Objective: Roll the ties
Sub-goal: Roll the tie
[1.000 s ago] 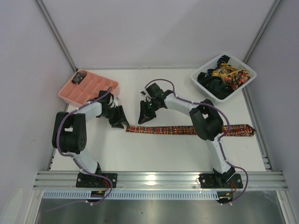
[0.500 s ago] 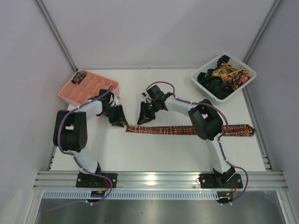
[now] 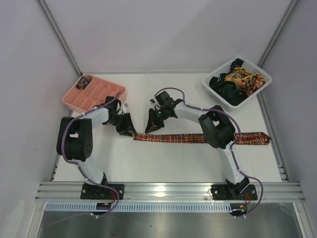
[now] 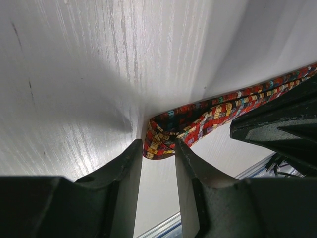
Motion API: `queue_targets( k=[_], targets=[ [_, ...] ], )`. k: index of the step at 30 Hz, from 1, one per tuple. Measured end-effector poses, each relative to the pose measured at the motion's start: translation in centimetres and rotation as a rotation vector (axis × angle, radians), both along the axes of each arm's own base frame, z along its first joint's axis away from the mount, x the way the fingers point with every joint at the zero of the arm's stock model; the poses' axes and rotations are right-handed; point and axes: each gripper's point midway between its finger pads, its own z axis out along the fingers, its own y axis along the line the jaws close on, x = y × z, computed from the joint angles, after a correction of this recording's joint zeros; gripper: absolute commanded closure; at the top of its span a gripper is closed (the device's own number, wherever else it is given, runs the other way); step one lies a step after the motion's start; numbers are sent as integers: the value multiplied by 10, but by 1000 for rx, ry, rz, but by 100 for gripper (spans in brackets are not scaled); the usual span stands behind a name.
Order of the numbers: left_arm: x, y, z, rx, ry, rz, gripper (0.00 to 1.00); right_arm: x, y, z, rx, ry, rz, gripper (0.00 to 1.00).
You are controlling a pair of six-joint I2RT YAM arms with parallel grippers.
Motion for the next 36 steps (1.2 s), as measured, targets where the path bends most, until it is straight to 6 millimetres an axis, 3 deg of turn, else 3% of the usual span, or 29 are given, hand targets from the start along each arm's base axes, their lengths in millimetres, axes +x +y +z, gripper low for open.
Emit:
queue_targets(
  k=[11,22,32,36],
  targets=[
    [-2,-1,-8,6,20,-5,69,-3,3,-1,11,10,11,89],
    [-4,-1,-12,9,33,-4,83,-15,5,-28,-26,65,28,92],
    [-4,0,-13,12,33,-3,88,-16,15,-29,-14,62,48,93],
    [-4,0,-13,13,35,-4,95,-17,16,-31,-13,72,54,94]
  ],
)
